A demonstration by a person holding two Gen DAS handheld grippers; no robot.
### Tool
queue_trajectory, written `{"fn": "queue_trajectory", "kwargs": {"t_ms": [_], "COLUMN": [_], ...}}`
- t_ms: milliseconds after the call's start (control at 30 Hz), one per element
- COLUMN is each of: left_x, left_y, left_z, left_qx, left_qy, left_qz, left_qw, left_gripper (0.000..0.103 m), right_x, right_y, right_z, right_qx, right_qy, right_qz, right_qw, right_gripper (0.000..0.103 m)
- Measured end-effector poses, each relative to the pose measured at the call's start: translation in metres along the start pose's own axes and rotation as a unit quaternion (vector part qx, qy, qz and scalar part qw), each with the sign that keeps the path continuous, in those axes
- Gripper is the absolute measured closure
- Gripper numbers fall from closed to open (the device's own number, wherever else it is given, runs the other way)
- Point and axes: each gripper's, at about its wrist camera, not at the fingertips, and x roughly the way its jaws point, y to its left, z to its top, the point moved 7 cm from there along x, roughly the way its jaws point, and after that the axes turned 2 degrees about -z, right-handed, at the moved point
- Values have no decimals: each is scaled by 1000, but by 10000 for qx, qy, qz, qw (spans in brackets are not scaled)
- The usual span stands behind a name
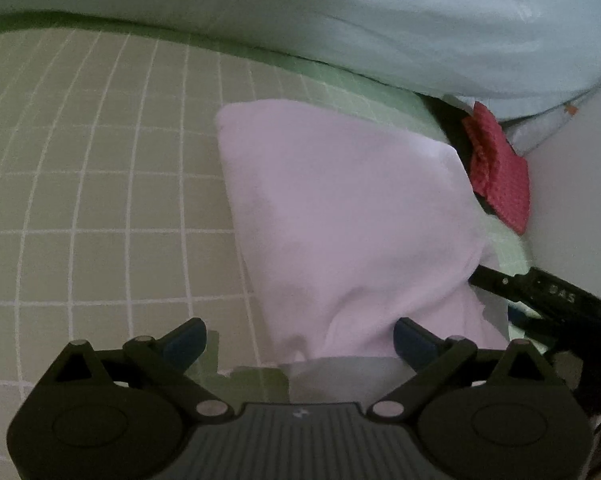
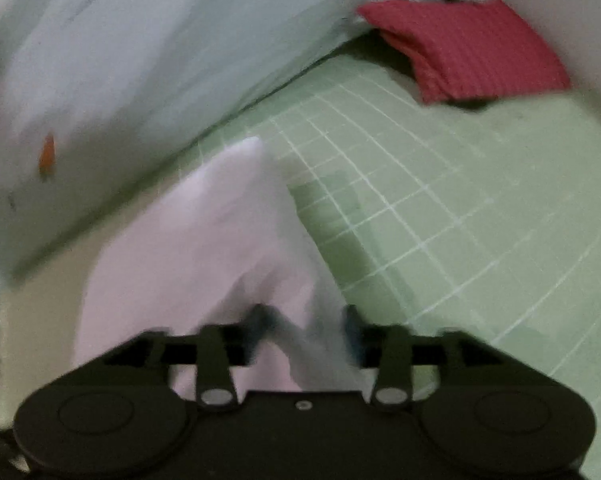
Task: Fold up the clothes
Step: 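Lift the folded shirt with the left gripper while the right gripper also pinches it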
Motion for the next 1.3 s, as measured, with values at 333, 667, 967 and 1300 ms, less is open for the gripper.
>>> {"fn": "queue_trajectory", "kwargs": {"t_ms": [333, 667, 967, 1300], "left_x": [21, 11, 44, 144], "left_y": [-18, -77, -194, -353], "left_z": [7, 15, 49, 158], "left_qx": [37, 811, 1123, 1629], "left_qy": [120, -163, -433, -913], "left_qz": [-439, -532, -1028, -1745], "left_qw": [9990, 9952, 9874, 9668], "left_gripper": [37, 63, 63, 62], "right_x": [27, -20, -68, -77], "right_y": [-9, -12, -79, -159], "right_z": [-16, -13, 71, 252], "right_qx": [709, 907, 1135, 790], "right_qy": [515, -6, -527, -1607], "right_qz": [556, 414, 468, -72], "right_qw": [9946, 9950, 9910, 9838], "right_gripper": [20, 81, 83, 83]}}
